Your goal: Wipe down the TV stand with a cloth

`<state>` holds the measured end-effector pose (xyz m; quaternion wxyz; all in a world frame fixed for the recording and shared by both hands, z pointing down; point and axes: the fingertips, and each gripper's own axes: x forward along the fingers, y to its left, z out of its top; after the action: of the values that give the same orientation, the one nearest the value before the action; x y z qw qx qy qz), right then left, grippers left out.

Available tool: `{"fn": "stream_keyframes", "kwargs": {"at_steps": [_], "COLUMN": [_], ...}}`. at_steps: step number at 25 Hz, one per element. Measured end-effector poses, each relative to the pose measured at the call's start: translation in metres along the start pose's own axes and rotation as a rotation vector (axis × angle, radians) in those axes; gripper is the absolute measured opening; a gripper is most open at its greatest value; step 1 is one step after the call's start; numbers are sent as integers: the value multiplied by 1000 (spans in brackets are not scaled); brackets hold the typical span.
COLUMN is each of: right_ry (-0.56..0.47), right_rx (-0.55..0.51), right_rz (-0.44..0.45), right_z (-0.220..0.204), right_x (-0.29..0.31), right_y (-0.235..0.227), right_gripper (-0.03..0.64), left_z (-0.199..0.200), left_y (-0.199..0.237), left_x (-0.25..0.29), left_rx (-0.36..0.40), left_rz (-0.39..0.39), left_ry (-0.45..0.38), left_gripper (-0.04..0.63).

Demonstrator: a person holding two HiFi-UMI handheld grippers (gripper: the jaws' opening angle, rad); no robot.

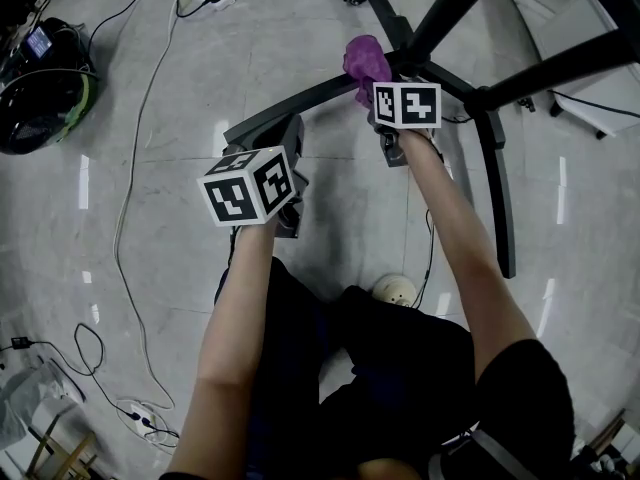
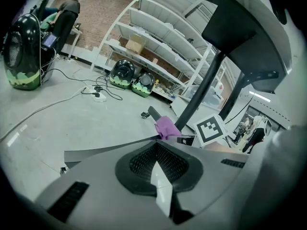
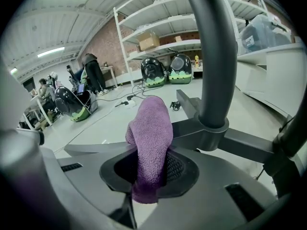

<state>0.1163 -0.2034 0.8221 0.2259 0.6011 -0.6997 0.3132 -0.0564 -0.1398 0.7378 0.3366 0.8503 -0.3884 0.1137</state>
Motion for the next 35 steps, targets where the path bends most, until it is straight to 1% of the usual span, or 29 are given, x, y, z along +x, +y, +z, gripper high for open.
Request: {"fn": "stream_keyframes", "kwargs": {"at_steps": [3,6,9,16,23,28,35], "right_ry": [-32,-68,-78,-43,-40,-65,-114], "right_rx": [36,94,119,134,170,214,307], "right_rz": [-29,-55,-75,-111,-147,-177,-202], "right_z": [10,21,24,3,-10,-12,-15], "right_x": [-5,-10,-13,-18,-29,-38,-43], "right_y": [-13,-31,-42,-60,-84,-107,-134], "right_gripper": [89,89,89,89,89,89,89], "left_z": [-1,-3,-5,-10,-17,-24,-32], "left_y": [-1,-1,0,-9,-17,-24,-29], "left_x": [1,3,5,11,20,29,41], "left_rx": [1,2,-2,1,-5,1,9], "left_rz": [-7,-14,-13,-36,-55,-65,-66], "left_ry": [3,10,15,31,47,64,94], "left_gripper": [7,6,6,7,6,7,6]}}
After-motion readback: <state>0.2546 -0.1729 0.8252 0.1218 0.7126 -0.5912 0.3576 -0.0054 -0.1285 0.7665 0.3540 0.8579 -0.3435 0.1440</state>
